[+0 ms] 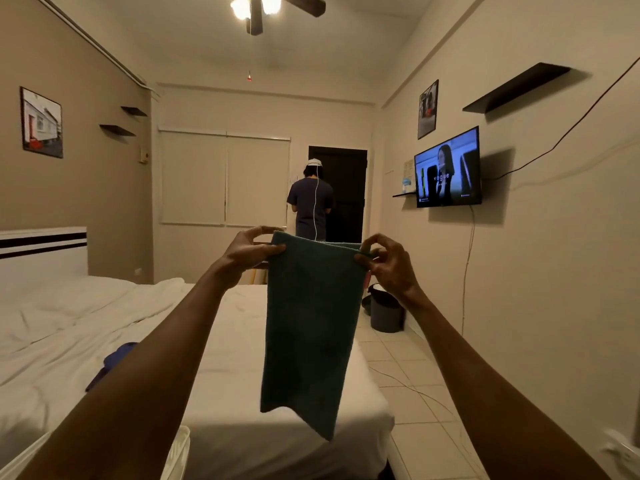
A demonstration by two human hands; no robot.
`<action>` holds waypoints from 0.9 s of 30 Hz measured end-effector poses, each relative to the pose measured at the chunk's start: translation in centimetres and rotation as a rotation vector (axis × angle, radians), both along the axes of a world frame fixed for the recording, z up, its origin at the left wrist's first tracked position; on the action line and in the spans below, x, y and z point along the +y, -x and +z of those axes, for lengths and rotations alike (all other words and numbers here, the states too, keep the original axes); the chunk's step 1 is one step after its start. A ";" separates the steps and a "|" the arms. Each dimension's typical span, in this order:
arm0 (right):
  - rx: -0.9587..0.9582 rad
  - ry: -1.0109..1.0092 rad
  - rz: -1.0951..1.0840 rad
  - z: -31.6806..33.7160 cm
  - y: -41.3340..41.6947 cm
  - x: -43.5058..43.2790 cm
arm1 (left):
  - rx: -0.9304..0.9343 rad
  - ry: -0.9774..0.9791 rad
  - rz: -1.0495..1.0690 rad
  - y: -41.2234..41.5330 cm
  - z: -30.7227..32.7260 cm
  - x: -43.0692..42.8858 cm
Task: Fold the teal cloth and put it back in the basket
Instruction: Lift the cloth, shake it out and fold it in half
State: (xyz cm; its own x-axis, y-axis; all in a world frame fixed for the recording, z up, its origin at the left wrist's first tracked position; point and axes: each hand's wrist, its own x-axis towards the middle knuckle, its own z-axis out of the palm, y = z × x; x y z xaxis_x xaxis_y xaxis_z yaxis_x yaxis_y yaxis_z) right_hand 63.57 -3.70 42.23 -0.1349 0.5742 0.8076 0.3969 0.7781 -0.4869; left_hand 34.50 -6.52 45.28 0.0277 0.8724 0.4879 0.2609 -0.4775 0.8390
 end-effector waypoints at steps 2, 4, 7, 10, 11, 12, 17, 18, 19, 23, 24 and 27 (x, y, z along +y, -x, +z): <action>-0.044 -0.007 -0.025 0.5 -0.3 0.2 | 0.004 -0.018 -0.016 0.1 -0.4 0.0; -0.070 0.010 -0.043 0.8 -0.5 0.2 | 0.015 -0.044 -0.029 0.1 -0.7 0.2; -0.046 0.067 -0.037 1.2 -0.7 0.0 | 0.034 -0.092 -0.037 0.1 -0.9 0.3; 0.028 0.152 0.018 1.3 -0.9 -0.2 | 0.074 -0.134 -0.044 -0.1 -0.9 0.3; 0.055 0.173 0.044 1.3 -1.0 -0.3 | 0.093 -0.152 -0.042 -0.1 -0.9 0.4; 0.079 0.188 0.068 1.3 -1.1 -0.4 | 0.105 -0.167 -0.037 -0.1 -1.0 0.4; 0.150 0.179 0.086 1.1 -1.6 -0.3 | 0.112 -0.187 0.015 -0.1 -1.1 0.6; 0.148 0.177 0.078 1.0 -1.7 -0.3 | 0.121 -0.188 0.012 0.0 -1.1 0.6; 0.141 0.177 0.067 0.9 -1.8 -0.2 | 0.125 -0.187 0.009 0.1 -1.1 0.6; 0.068 0.206 0.042 1.3 -2.5 -0.2 | 0.147 -0.192 -0.002 0.2 -0.9 0.7; 0.043 0.222 0.046 1.5 -2.6 -0.2 | 0.154 -0.191 -0.007 0.2 -0.9 0.8; 0.020 0.265 0.062 1.8 -2.9 -0.3 | 0.155 -0.182 -0.021 0.2 -0.9 1.0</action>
